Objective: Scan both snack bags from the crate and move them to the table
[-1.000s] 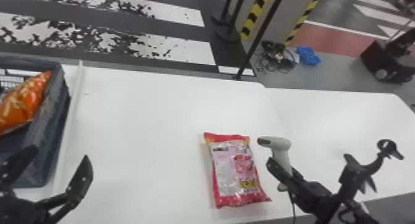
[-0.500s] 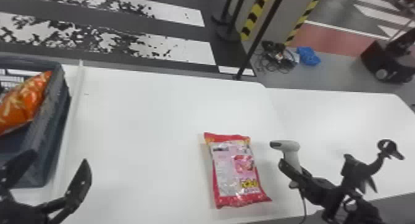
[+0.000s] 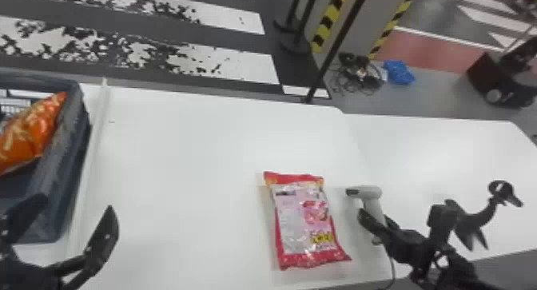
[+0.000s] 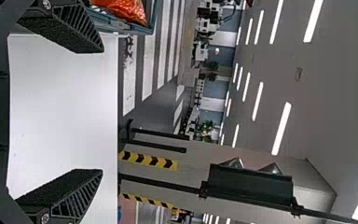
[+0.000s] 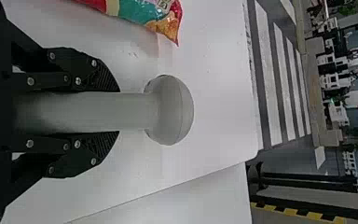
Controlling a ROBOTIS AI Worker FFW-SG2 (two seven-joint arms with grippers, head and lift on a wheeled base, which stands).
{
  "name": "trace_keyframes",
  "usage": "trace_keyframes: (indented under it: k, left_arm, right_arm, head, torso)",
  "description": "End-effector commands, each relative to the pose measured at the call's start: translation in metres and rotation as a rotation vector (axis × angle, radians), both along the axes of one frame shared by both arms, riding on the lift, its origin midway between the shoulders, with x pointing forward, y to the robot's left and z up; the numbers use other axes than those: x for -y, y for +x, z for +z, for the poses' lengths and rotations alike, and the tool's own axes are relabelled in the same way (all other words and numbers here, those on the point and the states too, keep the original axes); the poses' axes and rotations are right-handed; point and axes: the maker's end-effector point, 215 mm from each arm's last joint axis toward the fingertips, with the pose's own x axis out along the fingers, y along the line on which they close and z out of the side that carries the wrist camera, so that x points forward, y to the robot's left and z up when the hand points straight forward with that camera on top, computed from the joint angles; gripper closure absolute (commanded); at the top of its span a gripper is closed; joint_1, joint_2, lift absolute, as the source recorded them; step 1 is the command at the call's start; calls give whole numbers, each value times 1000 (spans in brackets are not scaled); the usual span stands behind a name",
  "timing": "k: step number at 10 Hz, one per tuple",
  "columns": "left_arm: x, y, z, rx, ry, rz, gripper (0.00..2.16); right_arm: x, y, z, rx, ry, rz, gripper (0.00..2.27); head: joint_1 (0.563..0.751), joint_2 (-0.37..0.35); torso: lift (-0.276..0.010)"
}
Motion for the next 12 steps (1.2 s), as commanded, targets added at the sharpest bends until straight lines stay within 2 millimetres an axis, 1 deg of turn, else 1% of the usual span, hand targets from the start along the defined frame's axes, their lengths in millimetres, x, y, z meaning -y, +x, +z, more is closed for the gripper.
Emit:
trace_keyframes:
  k: [1, 2, 4, 5, 6, 7, 8, 9, 10, 11, 12]
  left_arm:
    - [1, 0, -1, -3, 3, -4, 76]
    - [1, 1, -2, -3, 3, -4, 76]
    - [3, 2, 0, 2, 1, -7, 76]
    - [4, 2, 0, 0, 0, -8, 76]
    - [5, 2, 0, 2, 1, -10, 76]
    - [4, 3, 0, 0, 2, -9, 76]
    - [5, 4, 0, -1, 2, -8, 76]
    - [6, 5, 0, -1, 2, -9, 76]
    - [5, 6, -1, -2, 3, -7, 76]
    - [5, 6, -3, -6, 5, -8, 76]
    - [5, 7, -3, -6, 6, -7, 76]
  right_arm:
    - [-3, 1, -3, -4, -9, 7, 869]
    - [-5, 2, -5, -9, -13, 14, 340]
    - [-4, 7, -4, -6, -16, 13, 336]
    - [-1, 7, -1, 0, -21, 6, 215]
    - [-4, 6, 11, 24, -24, 8, 110]
    - [-12, 6, 30, 62, -26, 11, 103]
    - [-24, 2, 50, 94, -15, 11, 103]
    - [-41, -4, 67, 120, 40, 12, 103]
    - [-59, -9, 78, 144, 89, 17, 103]
    - [-76, -14, 80, 161, 124, 21, 103]
    - [-90, -17, 76, 158, 155, 28, 103]
  head:
    - [695, -350]
    - [695, -350]
    - [695, -350]
    - [695, -350]
    - [695, -350]
    - [695, -350]
    - [695, -350]
    - [695, -350]
    - [695, -350]
    - [695, -350]
    - [695, -350]
  torso:
    - [-87]
    - [-87]
    - [-87]
    - [-87]
    - [-87]
    - [-87]
    - [-87]
    - [-87]
    - [-87]
    - [-87]
    - [-87]
